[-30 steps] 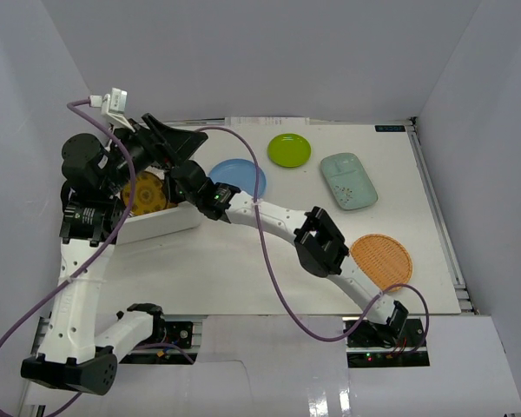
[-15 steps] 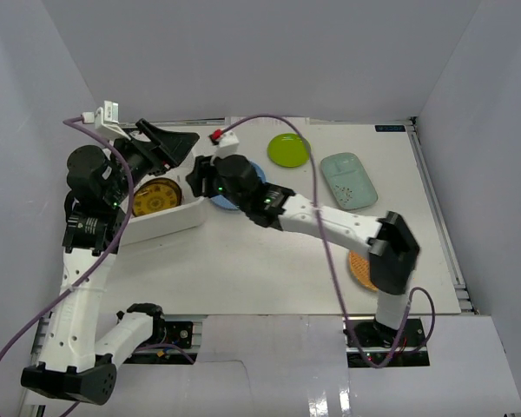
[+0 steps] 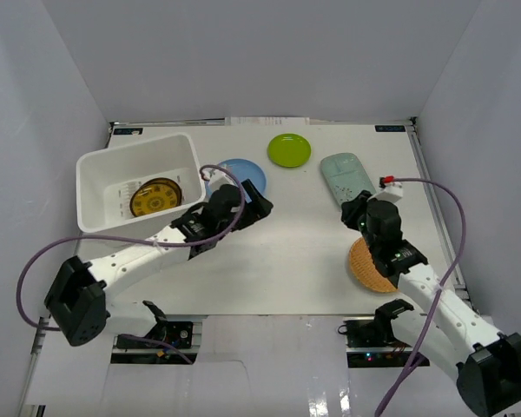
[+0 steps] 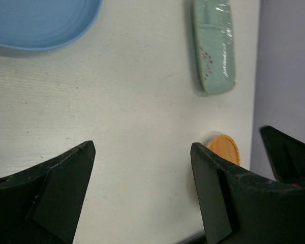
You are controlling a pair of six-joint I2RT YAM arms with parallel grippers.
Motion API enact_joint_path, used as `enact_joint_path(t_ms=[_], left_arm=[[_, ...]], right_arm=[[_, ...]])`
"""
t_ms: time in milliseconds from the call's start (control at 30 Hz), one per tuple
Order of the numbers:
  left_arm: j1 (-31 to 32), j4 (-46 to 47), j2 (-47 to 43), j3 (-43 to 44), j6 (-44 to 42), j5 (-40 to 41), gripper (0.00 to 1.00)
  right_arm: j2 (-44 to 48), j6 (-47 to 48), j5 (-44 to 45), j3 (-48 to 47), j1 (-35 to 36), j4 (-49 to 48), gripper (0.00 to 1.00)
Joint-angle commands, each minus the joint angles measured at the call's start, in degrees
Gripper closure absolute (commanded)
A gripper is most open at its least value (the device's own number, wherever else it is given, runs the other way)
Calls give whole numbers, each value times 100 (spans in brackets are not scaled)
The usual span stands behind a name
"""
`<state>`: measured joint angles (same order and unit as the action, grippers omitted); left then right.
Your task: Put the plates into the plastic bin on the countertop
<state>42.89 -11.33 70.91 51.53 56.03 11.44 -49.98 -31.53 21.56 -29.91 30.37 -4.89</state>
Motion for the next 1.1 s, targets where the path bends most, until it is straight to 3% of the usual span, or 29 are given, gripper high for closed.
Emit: enact_joint_path(t_ms=[0, 100, 167, 367, 667, 867, 1000, 1067], left_arm=[[596, 290, 632, 93, 811, 2202, 14], [659, -191, 1520, 278, 1844, 2748, 12], [650, -255, 1907, 366, 2252, 3011, 11], [492, -615, 2531, 621, 2965, 3592, 8], [-193, -572, 3226, 797, 3450, 3277, 9], [-308, -580, 3719, 1017, 3371, 3075, 31], [-299, -546, 3868, 1122, 3187, 2978, 58], [-256, -528, 3921, 1166, 2994, 2943, 79]], right_arm=[[505, -11, -397, 282, -1177, 408, 70], [839, -99, -1545, 599, -2119, 480, 64], [963, -73, -1839, 758, -2359, 480, 63], [1297, 120, -2568, 829, -2360, 875, 62], [1333, 156, -3439, 1013, -2360, 717, 59], [921, 15, -3825, 952, -2334, 217, 57], [428, -29, -3756, 715, -2115, -29, 56], [174, -46, -3590, 549, -1878, -205, 55]])
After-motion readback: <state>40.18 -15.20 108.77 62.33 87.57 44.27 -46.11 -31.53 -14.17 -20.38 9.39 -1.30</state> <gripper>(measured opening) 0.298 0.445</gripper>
